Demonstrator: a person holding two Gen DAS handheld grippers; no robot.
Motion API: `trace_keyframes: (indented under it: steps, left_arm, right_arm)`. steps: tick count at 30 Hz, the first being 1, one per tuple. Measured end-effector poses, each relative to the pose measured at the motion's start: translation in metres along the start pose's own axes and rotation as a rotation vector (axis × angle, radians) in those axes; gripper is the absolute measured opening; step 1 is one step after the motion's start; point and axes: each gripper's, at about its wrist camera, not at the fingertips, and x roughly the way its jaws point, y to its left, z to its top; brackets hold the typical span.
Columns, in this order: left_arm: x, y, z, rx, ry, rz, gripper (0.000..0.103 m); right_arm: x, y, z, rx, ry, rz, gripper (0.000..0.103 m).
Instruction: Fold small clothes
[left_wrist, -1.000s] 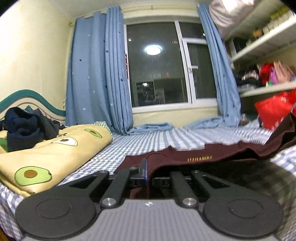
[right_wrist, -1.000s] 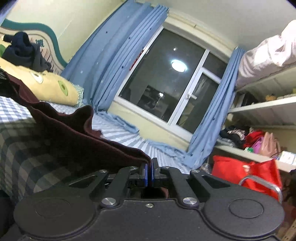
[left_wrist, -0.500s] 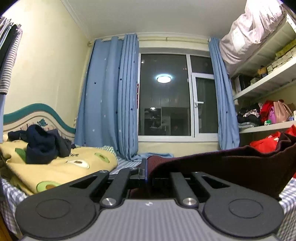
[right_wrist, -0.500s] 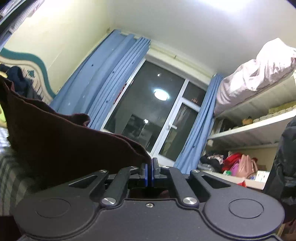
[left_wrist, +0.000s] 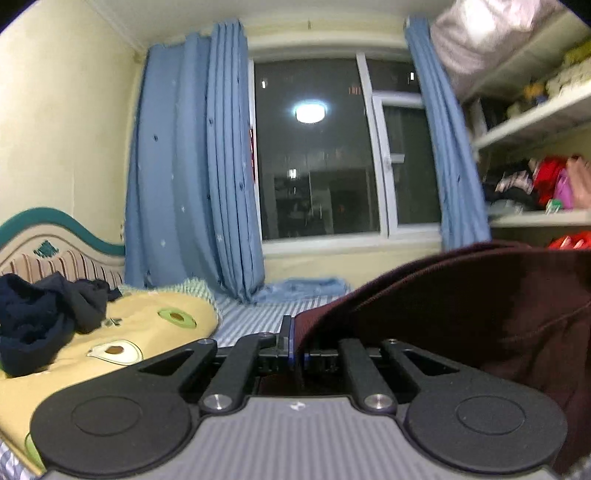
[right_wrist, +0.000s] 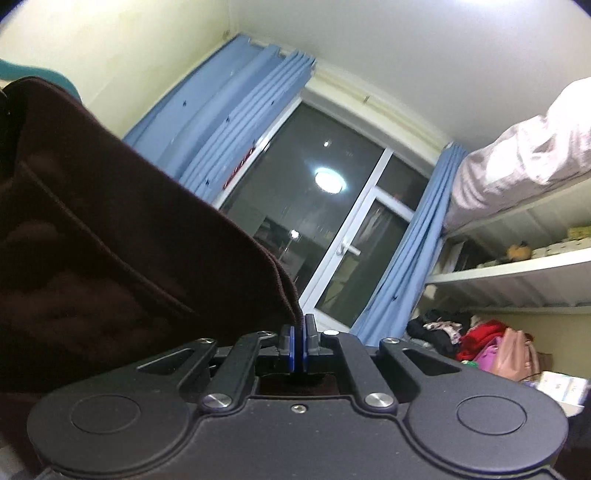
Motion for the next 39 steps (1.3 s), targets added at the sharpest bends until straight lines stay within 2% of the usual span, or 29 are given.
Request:
trace_keyframes:
  steps: [3,6,10,15,22,27,32,33,34,35,36,38,39]
  left_arm:
    - [0.065,-0.002,0.002,0.004,0.098,-0.006,0.003]
    - [0.125,-0.005,-0.010,0.025,0.201,-0.003,0.004]
    - [0.189,-0.013,-0.040,0.070,0.317,0.008,0.005]
    - [0.252,-0.023,-0.083,0.105,0.446,0.011,0.005]
    - [0.293,-0.028,-0.125,0.107,0.548,-0.004,0.005]
    - [0.307,-0.028,-0.140,0.107,0.593,-0.004,0.007]
    - [0.314,-0.023,-0.147,0.068,0.621,-0.012,0.013]
    - [0.314,-0.021,-0.146,0.051,0.622,-0.019,0.016]
    - [0.314,-0.019,-0.145,0.038,0.622,-0.021,0.024]
    - [0.314,-0.016,-0.144,0.029,0.615,-0.019,0.038]
    - [0.312,-0.014,-0.144,0.020,0.602,-0.013,0.046]
    - [0.310,-0.009,-0.142,0.009,0.581,-0.008,0.070]
    - [0.308,-0.007,-0.141,-0.002,0.578,-0.008,0.072]
  right_arm:
    - [0.059,0.014,-0.012,-0.065,0.055,0.025,0.002]
    - [0.110,0.033,-0.031,-0.118,0.117,0.056,0.002]
    - [0.168,0.060,-0.061,-0.173,0.202,0.103,0.002]
    - [0.220,0.095,-0.096,-0.225,0.298,0.158,0.002]
    - [0.256,0.123,-0.130,-0.248,0.389,0.214,0.003]
    - [0.268,0.134,-0.146,-0.236,0.428,0.247,0.003]
    - [0.272,0.144,-0.155,-0.238,0.446,0.254,0.003]
    - [0.272,0.145,-0.155,-0.236,0.448,0.254,0.003]
    - [0.272,0.145,-0.156,-0.233,0.451,0.255,0.004]
    - [0.269,0.146,-0.156,-0.228,0.454,0.256,0.005]
    - [0.269,0.146,-0.156,-0.221,0.458,0.257,0.006]
    - [0.269,0.147,-0.158,-0.213,0.461,0.257,0.008]
    - [0.269,0.147,-0.158,-0.212,0.462,0.256,0.011]
